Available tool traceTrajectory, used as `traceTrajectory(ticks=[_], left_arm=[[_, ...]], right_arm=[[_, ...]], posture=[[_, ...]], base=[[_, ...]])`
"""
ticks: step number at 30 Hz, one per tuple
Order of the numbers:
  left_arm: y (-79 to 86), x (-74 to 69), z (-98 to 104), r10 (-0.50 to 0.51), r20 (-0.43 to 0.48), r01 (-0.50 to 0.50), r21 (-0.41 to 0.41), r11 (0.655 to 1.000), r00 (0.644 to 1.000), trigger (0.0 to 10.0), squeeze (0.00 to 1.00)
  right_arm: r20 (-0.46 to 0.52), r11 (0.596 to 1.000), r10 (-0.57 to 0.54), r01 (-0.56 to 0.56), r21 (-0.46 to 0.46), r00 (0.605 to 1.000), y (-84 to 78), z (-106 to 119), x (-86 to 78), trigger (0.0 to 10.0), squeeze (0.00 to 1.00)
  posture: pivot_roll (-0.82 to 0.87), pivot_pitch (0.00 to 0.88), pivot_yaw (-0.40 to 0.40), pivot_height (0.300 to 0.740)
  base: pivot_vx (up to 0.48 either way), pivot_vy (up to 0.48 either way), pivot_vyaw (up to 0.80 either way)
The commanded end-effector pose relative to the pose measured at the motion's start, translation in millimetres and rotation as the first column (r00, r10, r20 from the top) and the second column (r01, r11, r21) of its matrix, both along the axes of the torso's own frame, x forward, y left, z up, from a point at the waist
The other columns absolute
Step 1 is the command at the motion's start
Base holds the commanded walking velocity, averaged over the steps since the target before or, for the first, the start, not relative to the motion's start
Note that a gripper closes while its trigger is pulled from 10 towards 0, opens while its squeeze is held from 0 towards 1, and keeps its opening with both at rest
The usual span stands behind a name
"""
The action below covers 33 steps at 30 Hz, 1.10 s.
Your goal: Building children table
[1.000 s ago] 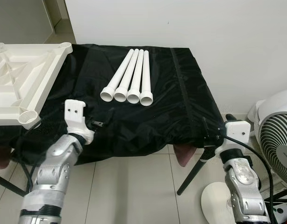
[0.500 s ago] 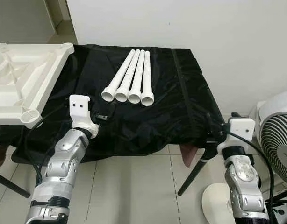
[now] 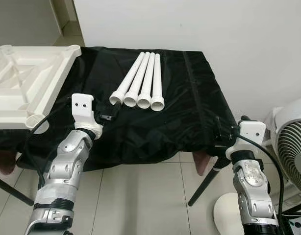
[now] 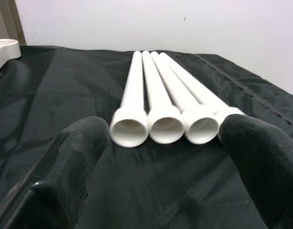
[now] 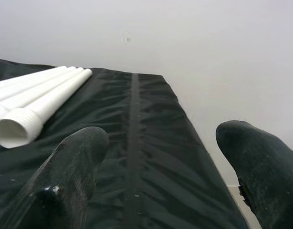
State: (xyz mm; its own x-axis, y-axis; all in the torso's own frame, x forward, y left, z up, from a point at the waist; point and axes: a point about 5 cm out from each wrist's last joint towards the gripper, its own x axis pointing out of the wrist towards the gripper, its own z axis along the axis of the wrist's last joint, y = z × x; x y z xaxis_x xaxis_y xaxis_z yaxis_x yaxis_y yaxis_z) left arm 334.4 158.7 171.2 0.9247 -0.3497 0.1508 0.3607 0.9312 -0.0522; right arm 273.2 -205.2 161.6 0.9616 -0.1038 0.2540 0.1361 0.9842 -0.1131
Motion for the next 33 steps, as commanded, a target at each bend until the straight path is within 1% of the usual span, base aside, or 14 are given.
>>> traceTrajectory(ticks=[1, 27, 33], left_arm=[[2.5, 1.3, 1.1, 0.017, 0.008, -0.017, 0.009, 1.000, 1.000, 10.0, 0.00], [0.3, 5.7, 3.3, 0.021, 0.030, -0.021, 0.011, 1.000, 0.999, 10.0, 0.00], [-2.0, 6.7, 2.9, 0.031, 0.022, -0.031, 0.004, 1.000, 0.999, 10.0, 0.00]], right_arm=[[-0.001, 1.000, 0.002, -0.002, 0.004, 1.000, 1.0, -0.8, 1.5, 10.0, 0.00], [-0.002, 1.000, 0.004, -0.004, -0.021, 1.000, 0.4, -0.5, 4.5, 10.0, 0.00], [-0.004, 0.999, 0.015, -0.015, -0.030, 1.000, 0.8, -0.5, 5.9, 10.0, 0.00]], posture=[[0.02, 0.000, 0.025, 0.740], [0.02, 0.000, 0.019, 0.740], [0.03, 0.000, 0.014, 0.740]], base=[[0.000, 0.300, 0.00], [0.000, 0.351, 0.00], [0.000, 0.000, 0.00]])
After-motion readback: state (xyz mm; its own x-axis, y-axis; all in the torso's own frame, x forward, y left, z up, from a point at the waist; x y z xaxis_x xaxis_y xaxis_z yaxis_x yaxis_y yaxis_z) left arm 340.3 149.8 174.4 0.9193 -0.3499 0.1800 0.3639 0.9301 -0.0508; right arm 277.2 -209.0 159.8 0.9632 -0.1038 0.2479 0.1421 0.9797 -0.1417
